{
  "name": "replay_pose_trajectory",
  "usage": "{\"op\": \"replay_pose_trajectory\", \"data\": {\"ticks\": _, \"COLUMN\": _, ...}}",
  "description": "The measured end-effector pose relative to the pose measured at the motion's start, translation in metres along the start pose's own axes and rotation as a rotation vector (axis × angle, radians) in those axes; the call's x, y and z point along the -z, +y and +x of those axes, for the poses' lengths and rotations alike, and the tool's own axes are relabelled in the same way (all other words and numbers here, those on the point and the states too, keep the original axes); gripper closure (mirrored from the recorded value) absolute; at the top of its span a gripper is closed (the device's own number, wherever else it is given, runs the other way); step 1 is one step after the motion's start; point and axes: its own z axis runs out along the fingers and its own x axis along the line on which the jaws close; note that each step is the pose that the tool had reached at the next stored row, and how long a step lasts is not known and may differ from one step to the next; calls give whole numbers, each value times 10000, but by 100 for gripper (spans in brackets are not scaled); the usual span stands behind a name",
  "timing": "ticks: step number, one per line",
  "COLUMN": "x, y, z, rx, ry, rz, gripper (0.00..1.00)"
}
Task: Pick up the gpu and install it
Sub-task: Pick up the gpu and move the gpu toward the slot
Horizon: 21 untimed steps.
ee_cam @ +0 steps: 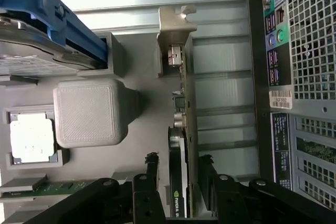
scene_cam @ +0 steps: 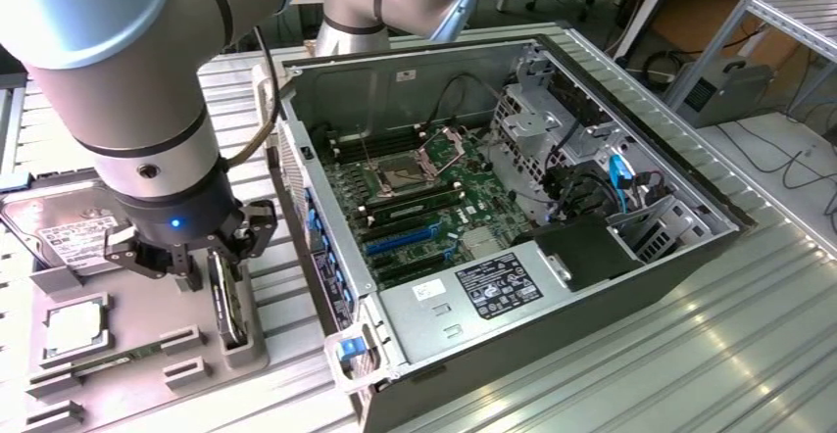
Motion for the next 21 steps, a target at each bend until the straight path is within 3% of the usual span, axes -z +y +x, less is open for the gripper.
{"op": "replay_pose_trajectory", "data": {"ticks": 6, "x": -55, "y": -2, "z": 1, "rx": 0, "ry": 0, "rz": 0, "gripper": 56}}
{"op": "replay_pose_trajectory", "data": {"ticks": 21, "x": -71, "y": -4, "z": 2, "rx": 0, "ry": 0, "rz": 0, "gripper": 56}}
